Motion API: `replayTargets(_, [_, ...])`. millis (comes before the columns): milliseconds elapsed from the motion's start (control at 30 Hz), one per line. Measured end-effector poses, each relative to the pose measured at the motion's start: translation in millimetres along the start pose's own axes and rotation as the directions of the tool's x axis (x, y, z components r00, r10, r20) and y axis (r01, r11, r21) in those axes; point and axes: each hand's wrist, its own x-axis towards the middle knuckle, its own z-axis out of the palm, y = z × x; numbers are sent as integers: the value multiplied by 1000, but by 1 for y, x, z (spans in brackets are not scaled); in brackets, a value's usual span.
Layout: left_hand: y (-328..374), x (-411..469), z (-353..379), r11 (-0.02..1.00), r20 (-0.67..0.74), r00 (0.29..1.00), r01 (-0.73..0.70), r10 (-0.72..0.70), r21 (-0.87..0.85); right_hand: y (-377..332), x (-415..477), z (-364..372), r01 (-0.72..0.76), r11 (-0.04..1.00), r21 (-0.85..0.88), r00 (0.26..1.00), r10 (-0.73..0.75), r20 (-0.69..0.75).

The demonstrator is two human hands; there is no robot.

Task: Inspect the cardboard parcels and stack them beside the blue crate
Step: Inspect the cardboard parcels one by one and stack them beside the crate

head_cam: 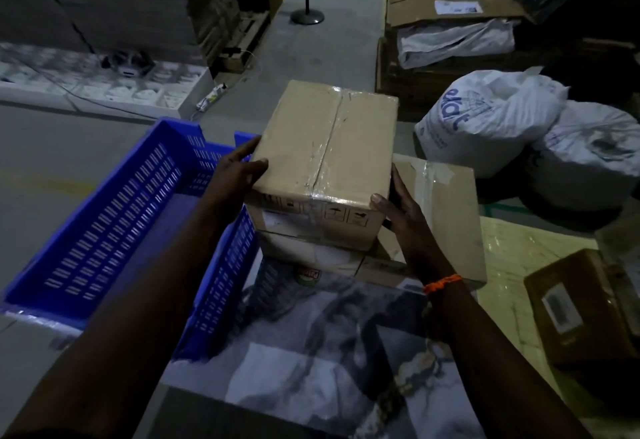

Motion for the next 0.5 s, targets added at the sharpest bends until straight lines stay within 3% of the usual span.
replayTargets(200, [-10,1,-6,999,7,1000,-30,30,31,5,-3,5,32,999,-8,999,-32,4])
replayTargets(300, [-11,-2,-6,971,-21,995,-94,101,222,5,-6,10,46,999,-25,998,-46,-32])
replayTargets(400, [-22,-27,7,746,-43,911,-308,411,590,15,-24,12,61,993,-105,995,-68,-66])
replayTargets(500, [-56,-76,19,543,-11,767,-444,641,713,38,-58,11,64,963,-262,993,-87,-77])
